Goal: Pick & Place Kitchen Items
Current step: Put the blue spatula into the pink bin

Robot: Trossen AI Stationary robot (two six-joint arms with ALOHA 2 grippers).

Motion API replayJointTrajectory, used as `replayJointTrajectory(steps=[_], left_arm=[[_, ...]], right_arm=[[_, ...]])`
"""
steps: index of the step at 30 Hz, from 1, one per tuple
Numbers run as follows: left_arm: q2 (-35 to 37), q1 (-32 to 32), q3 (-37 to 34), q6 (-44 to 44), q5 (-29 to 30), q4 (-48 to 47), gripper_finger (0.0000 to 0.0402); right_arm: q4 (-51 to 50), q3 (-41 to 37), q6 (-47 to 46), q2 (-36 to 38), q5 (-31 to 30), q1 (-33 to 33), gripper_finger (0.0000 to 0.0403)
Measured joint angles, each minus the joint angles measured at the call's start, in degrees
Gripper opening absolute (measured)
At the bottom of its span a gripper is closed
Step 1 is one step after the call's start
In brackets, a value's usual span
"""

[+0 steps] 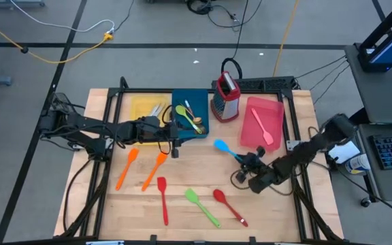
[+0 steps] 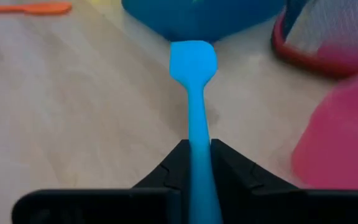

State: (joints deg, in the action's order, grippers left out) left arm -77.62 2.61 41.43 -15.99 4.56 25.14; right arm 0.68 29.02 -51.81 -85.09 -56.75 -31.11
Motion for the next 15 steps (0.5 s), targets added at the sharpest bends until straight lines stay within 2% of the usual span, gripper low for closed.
replayJointTrajectory(steps=[7, 11, 15], left_arm=[[0.0, 0.0, 0.0, 0.0, 0.0, -0.1, 0.0141], [0.0, 0.0, 0.0, 0.0, 0.0, -0.1, 0.0141], [0.0, 0.0, 0.0, 0.0, 0.0, -0.1, 0.0141]], right_arm=[[0.0, 0.0, 14.0, 12.5, -1.9, 3.3, 0.004], [-5.9, 0.1, 13.4, 19.1, -7.6, 6.1, 0.0042], [-15.9, 0.1, 7.9, 23.9, -7.7, 11.4, 0.0042]])
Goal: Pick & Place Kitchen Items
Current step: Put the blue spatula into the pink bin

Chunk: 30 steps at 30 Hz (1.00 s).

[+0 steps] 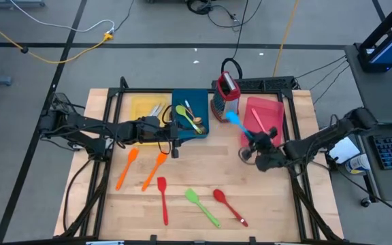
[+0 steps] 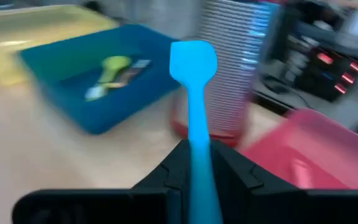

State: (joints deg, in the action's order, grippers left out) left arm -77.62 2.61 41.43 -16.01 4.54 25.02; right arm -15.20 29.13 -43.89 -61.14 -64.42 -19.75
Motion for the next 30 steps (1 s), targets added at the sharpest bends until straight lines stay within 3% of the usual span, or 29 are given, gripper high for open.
replayJointTrajectory(steps=[4, 11, 15, 20, 25, 30], left_arm=[[0.0, 0.0, 0.0, 0.0, 0.0, 0.0, 0.0141], [0.0, 0.0, 0.0, 0.0, 0.0, 0.0, 0.0141], [0.0, 0.0, 0.0, 0.0, 0.0, 0.0, 0.0141], [0.0, 0.0, 0.0, 0.0, 0.0, 0.0, 0.0141], [0.0, 0.0, 0.0, 0.0, 0.0, 0.0, 0.0141], [0.0, 0.0, 0.0, 0.0, 0.0, 0.0, 0.0141]], right_arm=[[-11.2, 0.0, -8.6, 2.0, 1.6, 5.5, 0.0043], [-22.4, -0.3, -20.7, 1.2, 12.4, 15.2, 0.0044], [-19.4, -3.5, -21.6, 0.5, 16.6, 21.4, 0.0044], [-7.1, -9.9, -16.3, 0.6, 21.7, 28.5, 0.0045], [5.1, -14.9, -7.0, 0.6, 22.8, 31.3, 0.0058], [6.9, -15.7, -1.5, 0.6, 24.2, 32.4, 0.0102]])
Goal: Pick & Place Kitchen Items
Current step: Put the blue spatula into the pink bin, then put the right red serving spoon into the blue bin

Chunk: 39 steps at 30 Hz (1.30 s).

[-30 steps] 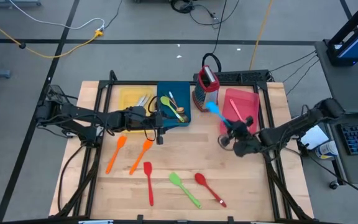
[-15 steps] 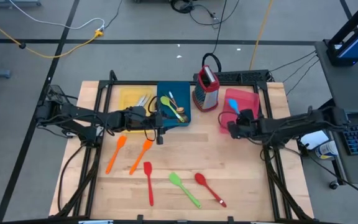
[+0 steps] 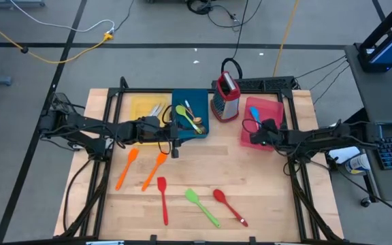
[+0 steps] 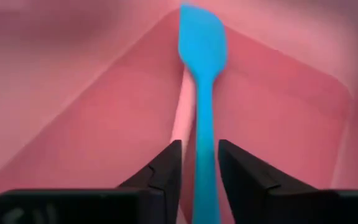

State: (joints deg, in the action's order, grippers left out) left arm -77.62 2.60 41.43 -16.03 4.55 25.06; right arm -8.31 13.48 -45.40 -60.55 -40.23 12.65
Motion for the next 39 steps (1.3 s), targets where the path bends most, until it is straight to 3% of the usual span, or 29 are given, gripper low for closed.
replayJointTrajectory(steps=[7, 17, 22, 27, 39], left_arm=[[0.0, 0.0, 0.0, 0.0, 0.0, 0.0, 0.0141], [0.0, 0.0, 0.0, 0.1, 0.0, 0.0, 0.0141], [0.0, 0.0, 0.0, 1.7, 0.0, 0.0, 0.0141], [0.0, 0.0, 0.0, 3.3, 0.0, 0.0, 0.0141], [0.0, 0.0, 0.0, 6.2, 0.0, 0.1, 0.0141]], right_arm=[[5.9, 0.0, 7.8, 0.4, -4.4, -0.1, 0.0146], [33.0, 0.0, 34.9, 3.9, -4.6, -3.1, 0.0144], [43.3, 0.0, 43.5, 5.3, 2.9, -6.7, 0.0146], [53.4, 0.1, 44.9, 4.4, 11.9, -11.4, 0.0147], [55.0, 6.2, 44.8, -5.0, 8.6, -21.9, 0.0147]])
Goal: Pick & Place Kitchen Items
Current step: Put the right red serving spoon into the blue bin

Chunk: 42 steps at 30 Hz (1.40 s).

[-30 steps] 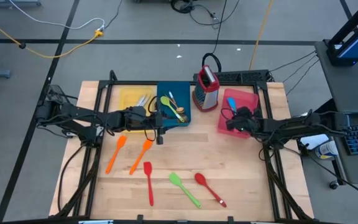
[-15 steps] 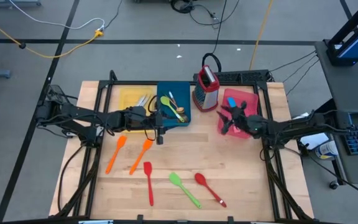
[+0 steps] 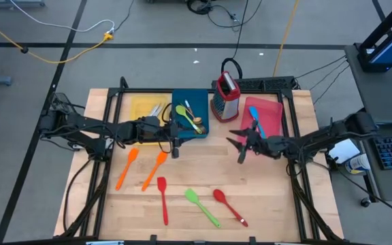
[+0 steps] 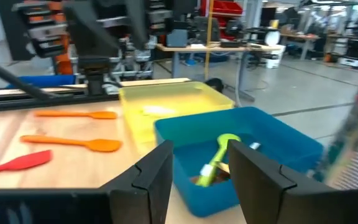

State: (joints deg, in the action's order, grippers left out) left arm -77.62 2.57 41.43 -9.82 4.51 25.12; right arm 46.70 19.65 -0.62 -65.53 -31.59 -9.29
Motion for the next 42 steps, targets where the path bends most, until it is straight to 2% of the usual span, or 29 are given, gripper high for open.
replayJointTrajectory(steps=[11, 19, 22, 27, 31, 35, 39, 42], left_arm=[[0.0, -1.0, 0.0, 3.1, 0.0, -0.1, 0.0141], [0.0, -4.8, 0.0, 2.6, 0.0, -3.0, 0.0141], [0.0, -6.2, 0.0, 2.6, 0.0, -4.5, 0.0141], [0.0, -8.4, 0.0, 2.6, 0.0, -6.9, 0.0141], [0.0, -10.1, 0.0, 2.6, 0.0, -8.7, 0.0141], [0.0, -11.7, 0.0, 2.7, 0.0, -10.3, 0.0141], [0.0, -13.0, 0.0, 2.8, 0.0, -10.9, 0.0141], [0.0, -13.5, 0.0, 2.8, 0.0, -10.9, 0.0141]], right_arm=[[-0.2, 6.2, -5.7, -11.9, -0.1, -8.2, 0.0147], [-0.4, 15.0, -6.1, -22.0, -0.1, -13.6, 0.0147], [-5.4, 18.5, -6.8, -22.8, -0.2, -15.2, 0.0146], [-17.4, 23.1, -13.7, -22.8, -3.1, -17.6, 0.0146], [-23.3, 25.3, -22.7, -23.2, -2.5, -19.2, 0.0146], [-28.2, 25.8, -33.1, -25.4, 1.6, -20.8, 0.0146], [-29.9, 26.0, -44.7, -28.7, 11.1, -22.3, 0.0146], [-30.4, 25.9, -49.0, -31.1, 15.2, -23.7, 0.0146]])
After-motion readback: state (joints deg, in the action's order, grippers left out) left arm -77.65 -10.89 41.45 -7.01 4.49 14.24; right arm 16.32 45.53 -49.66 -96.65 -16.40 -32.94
